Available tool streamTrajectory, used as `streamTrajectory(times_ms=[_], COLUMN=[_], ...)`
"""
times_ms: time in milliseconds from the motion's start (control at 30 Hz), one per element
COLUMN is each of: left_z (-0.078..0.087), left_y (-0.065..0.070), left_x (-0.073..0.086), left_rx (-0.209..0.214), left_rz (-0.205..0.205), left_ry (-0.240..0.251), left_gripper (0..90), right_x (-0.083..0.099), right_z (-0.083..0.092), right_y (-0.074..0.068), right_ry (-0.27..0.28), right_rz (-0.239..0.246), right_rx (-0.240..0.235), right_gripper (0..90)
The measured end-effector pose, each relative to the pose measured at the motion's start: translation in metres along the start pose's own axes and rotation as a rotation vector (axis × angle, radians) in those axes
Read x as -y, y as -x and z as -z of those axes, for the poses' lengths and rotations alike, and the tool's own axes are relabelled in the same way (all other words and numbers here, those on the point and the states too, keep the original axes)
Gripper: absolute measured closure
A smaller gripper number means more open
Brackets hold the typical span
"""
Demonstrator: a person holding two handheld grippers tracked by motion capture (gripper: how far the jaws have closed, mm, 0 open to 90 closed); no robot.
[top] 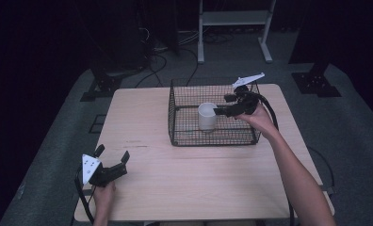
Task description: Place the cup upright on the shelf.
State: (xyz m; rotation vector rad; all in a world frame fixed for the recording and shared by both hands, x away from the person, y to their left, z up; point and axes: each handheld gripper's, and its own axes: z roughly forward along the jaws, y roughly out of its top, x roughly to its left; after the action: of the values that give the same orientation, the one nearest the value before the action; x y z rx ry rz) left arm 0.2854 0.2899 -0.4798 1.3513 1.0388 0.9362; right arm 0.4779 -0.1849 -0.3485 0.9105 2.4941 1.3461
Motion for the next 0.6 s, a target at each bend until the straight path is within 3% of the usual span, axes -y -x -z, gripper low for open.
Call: streamTrajectory(times_ms=[167,300,600], left_z=[0.000,0.000,0.000], left_y=[0.000,0.000,0.000], left_x=[0.000,0.000,0.000], left_rx=[0.000,-0.001,-0.001], left_rz=[-0.001,-0.001,-0.003], left_ry=[0.000,-0.001,-0.003], left_gripper=[0.0,0.0,0.0], right_x=[0.006,0.010,0.020], right_z=[0.003,0.003,0.008], right_y=[-0.002,-0.004,-0.010], right_ry=[0.001,-0.036,-0.032], right_rz=[0.001,0.006,0.014], right_rx=[-0.005,-0.007,-0.018], right_gripper=[13.3,13.2,13.2])
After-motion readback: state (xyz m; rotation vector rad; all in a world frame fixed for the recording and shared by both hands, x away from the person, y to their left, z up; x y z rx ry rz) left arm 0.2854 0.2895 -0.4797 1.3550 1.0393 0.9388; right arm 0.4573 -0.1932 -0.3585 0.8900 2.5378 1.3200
